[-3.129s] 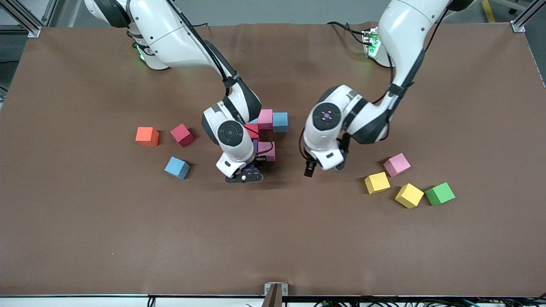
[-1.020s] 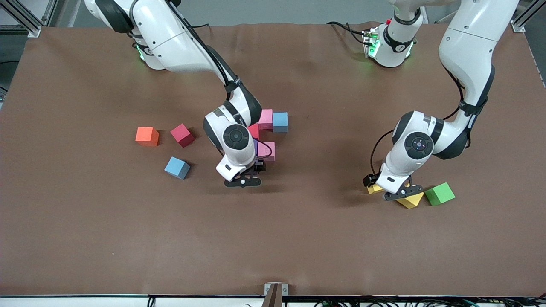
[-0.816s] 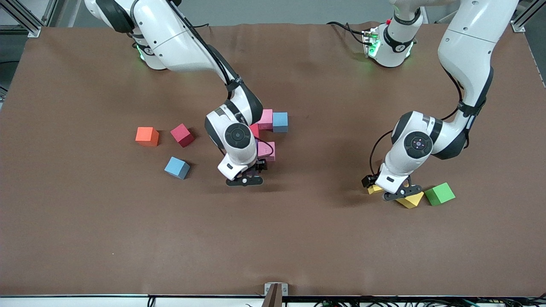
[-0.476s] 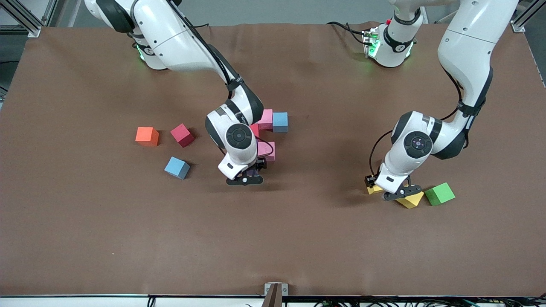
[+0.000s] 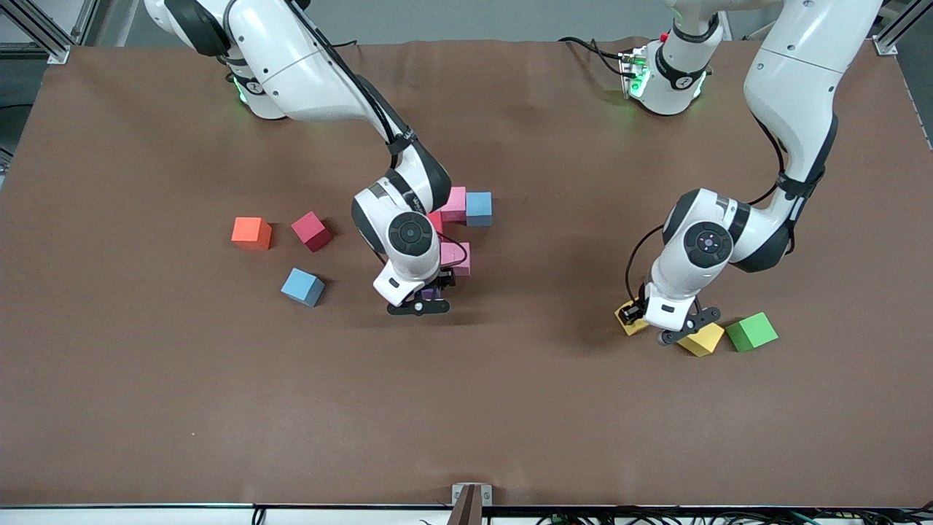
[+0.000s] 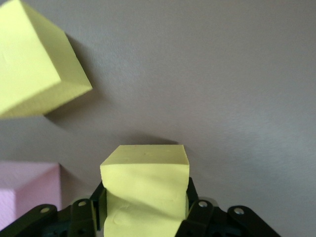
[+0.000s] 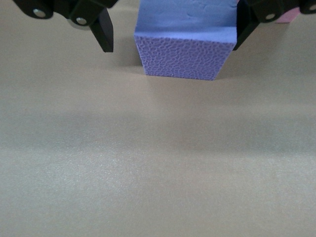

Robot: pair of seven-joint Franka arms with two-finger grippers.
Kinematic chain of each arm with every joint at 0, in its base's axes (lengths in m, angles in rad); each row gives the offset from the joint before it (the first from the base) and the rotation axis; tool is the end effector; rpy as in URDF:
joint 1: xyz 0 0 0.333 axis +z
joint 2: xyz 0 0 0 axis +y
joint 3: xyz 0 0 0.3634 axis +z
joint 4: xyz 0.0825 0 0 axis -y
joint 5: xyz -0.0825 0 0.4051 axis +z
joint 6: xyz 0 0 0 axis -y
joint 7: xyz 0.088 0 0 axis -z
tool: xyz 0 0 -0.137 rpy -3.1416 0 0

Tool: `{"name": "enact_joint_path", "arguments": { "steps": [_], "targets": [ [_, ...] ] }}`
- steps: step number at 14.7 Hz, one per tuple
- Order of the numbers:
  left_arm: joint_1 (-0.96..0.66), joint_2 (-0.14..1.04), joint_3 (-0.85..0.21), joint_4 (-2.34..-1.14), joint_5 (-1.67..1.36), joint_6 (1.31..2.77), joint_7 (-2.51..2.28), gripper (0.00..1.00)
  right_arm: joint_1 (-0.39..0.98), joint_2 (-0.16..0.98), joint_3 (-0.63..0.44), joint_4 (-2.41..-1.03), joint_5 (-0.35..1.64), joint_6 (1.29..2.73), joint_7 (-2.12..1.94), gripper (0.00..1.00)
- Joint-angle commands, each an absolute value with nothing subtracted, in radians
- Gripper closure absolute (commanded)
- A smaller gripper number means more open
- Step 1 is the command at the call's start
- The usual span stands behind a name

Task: Arrange 11 blocks into digit 3
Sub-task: 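Carry the yellow cube to the center group with the left gripper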

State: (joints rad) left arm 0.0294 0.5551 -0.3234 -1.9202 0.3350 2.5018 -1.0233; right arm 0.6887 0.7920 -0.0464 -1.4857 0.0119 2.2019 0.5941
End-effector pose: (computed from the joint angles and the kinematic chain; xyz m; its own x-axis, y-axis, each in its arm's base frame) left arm 0.6473 -0.1811 0.2135 0.8663 0.4938 0.0752 0.4930 -0.8695 0.0309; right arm 0.6013 0.4577 0.1864 0.9975 0.0518 -0.0487 0.0547 -0.9966 0.0618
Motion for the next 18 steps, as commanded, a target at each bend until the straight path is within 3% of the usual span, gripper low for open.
{"name": "enact_joint_path", "arguments": {
  "steps": [1, 11, 18],
  "targets": [
    [0.025, 0.543, -0.34, -1.916, 0.354, 2.496, -1.179, 0.53, 0.695, 0.775, -0.046, -1.489, 0.002, 2.181, 0.589, 0.0],
    [-0.038, 0.549, -0.388, -1.867, 0.354, 2.416, -1.846, 0.53, 0.701, 0.772, -0.046, -1.488, 0.0, 2.148, 0.591, 0.0],
    [-0.178, 0.555, -0.387, -1.847, 0.344, 2.416, -2.224, 0.53, 0.69, 0.733, -0.046, -1.454, 0.076, 2.141, 0.644, 0.0]
  ]
}}
